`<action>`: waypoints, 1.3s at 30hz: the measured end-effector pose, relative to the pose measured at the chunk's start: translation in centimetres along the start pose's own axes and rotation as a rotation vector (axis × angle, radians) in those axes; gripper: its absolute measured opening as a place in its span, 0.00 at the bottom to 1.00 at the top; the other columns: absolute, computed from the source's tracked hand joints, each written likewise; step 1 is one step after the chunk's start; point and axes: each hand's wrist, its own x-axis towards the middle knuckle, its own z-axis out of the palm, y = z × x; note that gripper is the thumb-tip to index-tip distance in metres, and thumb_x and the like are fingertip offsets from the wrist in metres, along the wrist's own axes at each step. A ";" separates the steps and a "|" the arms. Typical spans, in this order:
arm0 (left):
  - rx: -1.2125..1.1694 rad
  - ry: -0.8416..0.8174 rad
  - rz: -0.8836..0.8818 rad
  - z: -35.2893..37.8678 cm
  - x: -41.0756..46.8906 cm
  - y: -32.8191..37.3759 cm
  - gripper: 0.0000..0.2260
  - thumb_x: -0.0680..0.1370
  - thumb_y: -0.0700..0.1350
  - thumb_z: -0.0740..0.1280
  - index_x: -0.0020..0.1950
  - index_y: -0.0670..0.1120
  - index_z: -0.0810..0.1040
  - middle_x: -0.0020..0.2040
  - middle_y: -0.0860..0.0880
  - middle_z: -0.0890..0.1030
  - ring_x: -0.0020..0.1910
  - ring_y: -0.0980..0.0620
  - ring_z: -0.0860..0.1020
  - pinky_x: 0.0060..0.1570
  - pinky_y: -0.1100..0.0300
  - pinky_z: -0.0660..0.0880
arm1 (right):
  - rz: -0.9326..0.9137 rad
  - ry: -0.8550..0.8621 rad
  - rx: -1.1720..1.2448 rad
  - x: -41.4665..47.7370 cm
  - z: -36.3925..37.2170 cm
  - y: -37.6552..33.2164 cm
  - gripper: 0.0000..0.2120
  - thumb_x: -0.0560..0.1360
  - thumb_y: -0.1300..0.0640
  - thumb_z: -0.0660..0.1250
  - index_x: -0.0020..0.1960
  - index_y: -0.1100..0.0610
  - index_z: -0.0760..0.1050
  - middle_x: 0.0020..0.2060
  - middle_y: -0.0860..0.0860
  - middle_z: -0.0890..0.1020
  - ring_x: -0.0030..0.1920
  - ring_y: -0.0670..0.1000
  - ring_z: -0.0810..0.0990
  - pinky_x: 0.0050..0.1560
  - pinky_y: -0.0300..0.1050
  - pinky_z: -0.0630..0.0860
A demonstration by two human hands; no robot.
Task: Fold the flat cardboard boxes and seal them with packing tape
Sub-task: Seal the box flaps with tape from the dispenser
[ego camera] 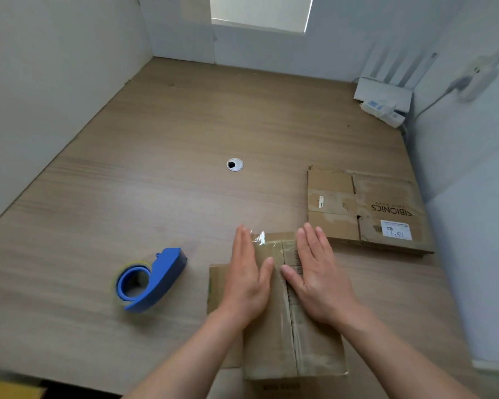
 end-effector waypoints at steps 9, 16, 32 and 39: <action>0.184 0.064 0.192 -2.1 0.2 0.0 0.36 0.78 0.63 0.59 0.78 0.42 0.62 0.79 0.48 0.61 0.79 0.52 0.57 0.76 0.59 0.55 | -0.037 0.019 0.178 0.3 -0.1 0.8 0.43 0.73 0.29 0.43 0.81 0.47 0.38 0.79 0.41 0.36 0.77 0.40 0.31 0.78 0.41 0.40; 0.507 -0.005 0.798 -2.1 4.6 0.7 0.15 0.78 0.48 0.63 0.57 0.40 0.82 0.55 0.44 0.82 0.52 0.44 0.79 0.53 0.52 0.76 | -0.160 0.323 0.157 1.2 -3.1 1.5 0.31 0.75 0.40 0.55 0.74 0.53 0.70 0.77 0.50 0.66 0.79 0.52 0.58 0.74 0.57 0.59; -0.457 0.044 -0.501 -0.3 4.7 0.9 0.16 0.81 0.51 0.66 0.39 0.45 0.86 0.35 0.51 0.84 0.34 0.55 0.78 0.41 0.60 0.74 | 0.281 0.084 0.959 5.4 -1.2 1.8 0.16 0.80 0.55 0.66 0.39 0.61 0.84 0.40 0.50 0.87 0.40 0.44 0.80 0.45 0.41 0.76; -0.334 -0.065 -0.672 -0.9 5.9 1.4 0.15 0.79 0.52 0.61 0.45 0.43 0.82 0.48 0.43 0.82 0.45 0.44 0.80 0.45 0.56 0.76 | 0.447 0.073 0.907 6.0 -1.0 1.6 0.22 0.81 0.49 0.62 0.38 0.65 0.80 0.36 0.52 0.82 0.41 0.52 0.77 0.41 0.44 0.72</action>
